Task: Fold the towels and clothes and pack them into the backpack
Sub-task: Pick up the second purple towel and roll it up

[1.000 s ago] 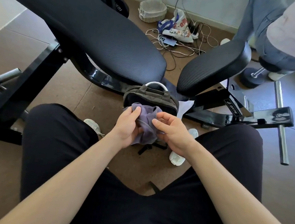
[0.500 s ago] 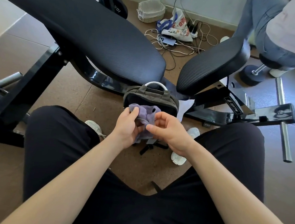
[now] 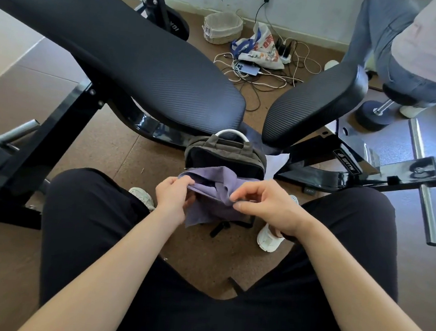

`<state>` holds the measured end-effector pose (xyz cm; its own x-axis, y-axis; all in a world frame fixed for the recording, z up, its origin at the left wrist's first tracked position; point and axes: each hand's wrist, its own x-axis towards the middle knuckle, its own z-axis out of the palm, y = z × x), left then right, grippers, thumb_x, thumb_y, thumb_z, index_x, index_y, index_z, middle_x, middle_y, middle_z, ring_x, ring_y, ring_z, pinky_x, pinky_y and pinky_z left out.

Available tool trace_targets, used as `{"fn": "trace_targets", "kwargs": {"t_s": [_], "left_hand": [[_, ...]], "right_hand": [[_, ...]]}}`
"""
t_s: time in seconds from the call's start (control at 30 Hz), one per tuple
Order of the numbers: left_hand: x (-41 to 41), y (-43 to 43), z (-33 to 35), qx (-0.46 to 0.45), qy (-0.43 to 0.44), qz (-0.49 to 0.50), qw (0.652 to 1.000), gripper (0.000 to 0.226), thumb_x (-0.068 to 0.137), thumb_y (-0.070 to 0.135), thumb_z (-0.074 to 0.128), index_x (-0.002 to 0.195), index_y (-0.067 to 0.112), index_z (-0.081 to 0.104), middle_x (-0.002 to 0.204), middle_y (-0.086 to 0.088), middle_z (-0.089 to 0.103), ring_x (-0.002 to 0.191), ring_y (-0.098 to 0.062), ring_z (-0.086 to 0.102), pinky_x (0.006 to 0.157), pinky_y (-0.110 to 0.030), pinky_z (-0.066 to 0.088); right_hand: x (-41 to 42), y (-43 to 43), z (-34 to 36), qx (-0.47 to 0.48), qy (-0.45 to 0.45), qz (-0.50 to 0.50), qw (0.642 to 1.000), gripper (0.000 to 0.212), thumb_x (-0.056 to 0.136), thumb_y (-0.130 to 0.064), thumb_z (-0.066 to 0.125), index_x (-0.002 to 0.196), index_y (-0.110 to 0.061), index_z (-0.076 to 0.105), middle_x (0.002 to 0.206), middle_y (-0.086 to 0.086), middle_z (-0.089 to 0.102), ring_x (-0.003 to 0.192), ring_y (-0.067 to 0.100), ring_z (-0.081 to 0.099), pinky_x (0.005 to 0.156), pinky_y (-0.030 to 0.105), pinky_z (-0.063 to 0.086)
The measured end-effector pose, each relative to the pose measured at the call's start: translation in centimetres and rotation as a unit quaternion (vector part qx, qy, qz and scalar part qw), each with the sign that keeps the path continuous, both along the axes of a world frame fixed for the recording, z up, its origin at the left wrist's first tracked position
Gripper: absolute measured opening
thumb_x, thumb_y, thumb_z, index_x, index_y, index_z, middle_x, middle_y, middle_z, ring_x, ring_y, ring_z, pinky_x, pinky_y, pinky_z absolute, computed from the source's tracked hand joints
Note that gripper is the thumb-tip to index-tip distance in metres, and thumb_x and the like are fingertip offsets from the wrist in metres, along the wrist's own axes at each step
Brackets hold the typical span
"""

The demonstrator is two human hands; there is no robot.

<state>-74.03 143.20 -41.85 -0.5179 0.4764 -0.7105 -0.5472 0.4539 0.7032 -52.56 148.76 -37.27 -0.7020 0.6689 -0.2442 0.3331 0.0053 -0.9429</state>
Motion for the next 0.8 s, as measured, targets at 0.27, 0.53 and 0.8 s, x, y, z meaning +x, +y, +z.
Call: {"fn": "trace_targets", "kwargs": {"t_s": [0.27,0.53,0.8], "left_hand": [[-0.4,0.4,1.0,0.111,-0.017,0.04,0.993,0.007,0.098,0.014,0.064,0.092,0.014,0.062,0.09,-0.007,0.067,0.086,-0.023,0.066,0.077,-0.035,0.057],[0.2,0.1,1.8,0.255,-0.037,-0.093,0.962,0.01,0.101,0.011,0.054,0.111,0.009,0.055,0.099,-0.01,0.069,0.092,-0.022,0.07,0.078,-0.035,0.06],[0.5,-3.4,3.7,0.359,0.273,-0.291,0.844,0.031,0.082,0.018,0.065,0.11,0.007,0.06,0.101,-0.007,0.065,0.096,-0.017,0.065,0.084,-0.031,0.054]], "right_hand": [[-0.6,0.2,0.5,-0.008,-0.014,0.008,1.0,0.045,0.089,-0.004,0.075,0.124,-0.024,0.057,0.079,0.0,0.06,0.066,0.015,0.06,0.065,0.032,0.057],[-2.1,-0.4,3.4,-0.131,0.104,0.023,0.986,0.03,0.099,0.005,0.057,0.118,-0.01,0.075,0.092,0.01,0.069,0.082,0.018,0.065,0.073,0.024,0.056],[-3.5,-0.1,3.9,-0.073,0.142,-0.047,0.986,0.045,0.091,0.022,0.054,0.124,-0.004,0.069,0.118,0.018,0.074,0.115,0.031,0.07,0.101,0.045,0.056]]}}
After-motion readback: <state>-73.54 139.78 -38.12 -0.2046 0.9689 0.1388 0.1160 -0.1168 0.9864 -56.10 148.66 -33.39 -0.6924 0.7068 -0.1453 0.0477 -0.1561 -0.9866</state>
